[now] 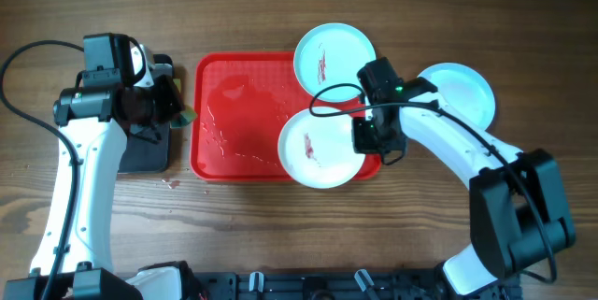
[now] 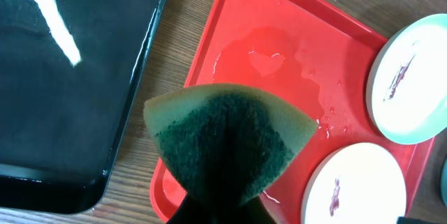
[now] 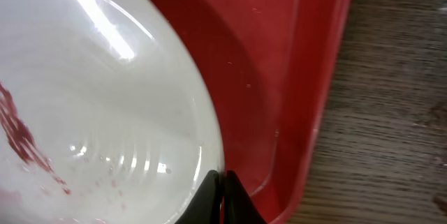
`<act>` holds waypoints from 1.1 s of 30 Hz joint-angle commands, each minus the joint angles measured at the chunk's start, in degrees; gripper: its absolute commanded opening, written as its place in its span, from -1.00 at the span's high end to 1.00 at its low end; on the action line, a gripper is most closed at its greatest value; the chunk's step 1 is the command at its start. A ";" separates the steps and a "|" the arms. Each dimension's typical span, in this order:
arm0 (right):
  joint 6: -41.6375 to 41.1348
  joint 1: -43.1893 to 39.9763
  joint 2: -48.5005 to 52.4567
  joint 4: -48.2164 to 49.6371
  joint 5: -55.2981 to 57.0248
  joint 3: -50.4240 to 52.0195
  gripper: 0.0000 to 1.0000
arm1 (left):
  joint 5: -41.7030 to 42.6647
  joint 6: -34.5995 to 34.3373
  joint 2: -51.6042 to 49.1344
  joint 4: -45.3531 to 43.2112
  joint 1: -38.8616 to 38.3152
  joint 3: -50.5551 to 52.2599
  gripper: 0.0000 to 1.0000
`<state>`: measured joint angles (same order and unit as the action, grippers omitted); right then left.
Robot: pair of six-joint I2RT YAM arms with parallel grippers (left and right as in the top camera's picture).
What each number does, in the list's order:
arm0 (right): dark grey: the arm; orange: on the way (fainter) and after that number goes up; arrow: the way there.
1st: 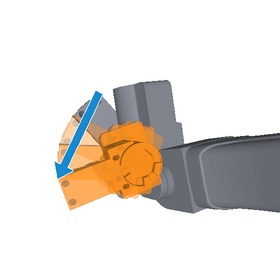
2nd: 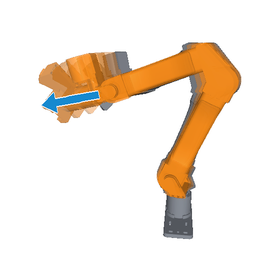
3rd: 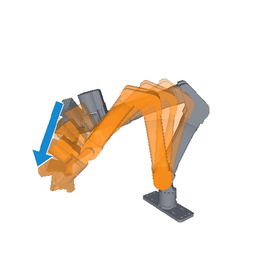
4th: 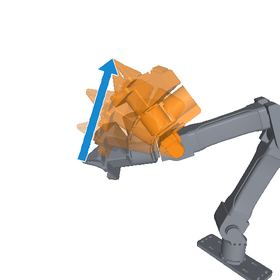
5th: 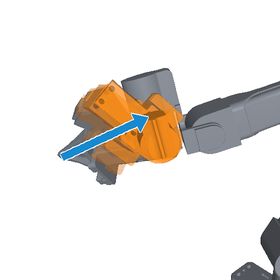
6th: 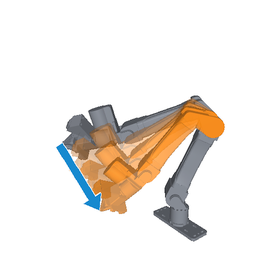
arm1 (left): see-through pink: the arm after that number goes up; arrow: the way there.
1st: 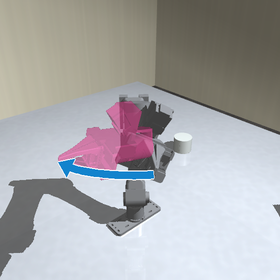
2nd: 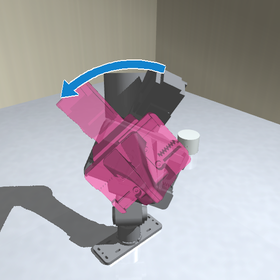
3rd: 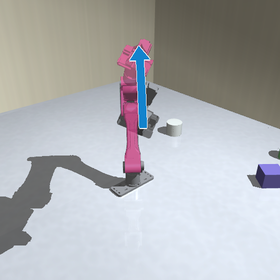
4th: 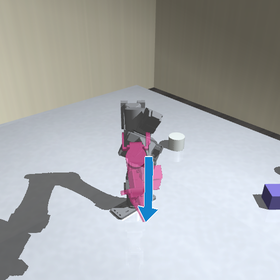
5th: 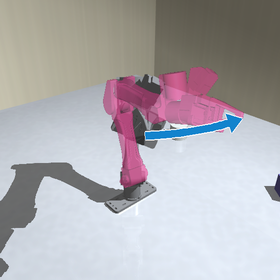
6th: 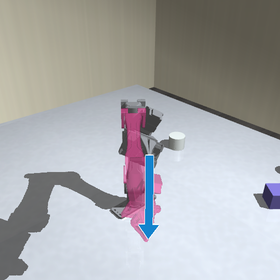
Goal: Clean dirty plates on tray and stack at the side
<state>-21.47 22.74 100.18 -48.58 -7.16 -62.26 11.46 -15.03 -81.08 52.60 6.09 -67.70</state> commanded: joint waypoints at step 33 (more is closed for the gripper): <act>-18.32 12.11 9.55 27.47 -3.43 0.39 0.91 | 6.93 7.96 -19.45 -11.43 -15.26 -1.16 0.92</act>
<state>-41.78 34.98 108.40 -20.91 -8.99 -62.06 17.47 -13.52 -96.51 43.38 -6.50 -67.90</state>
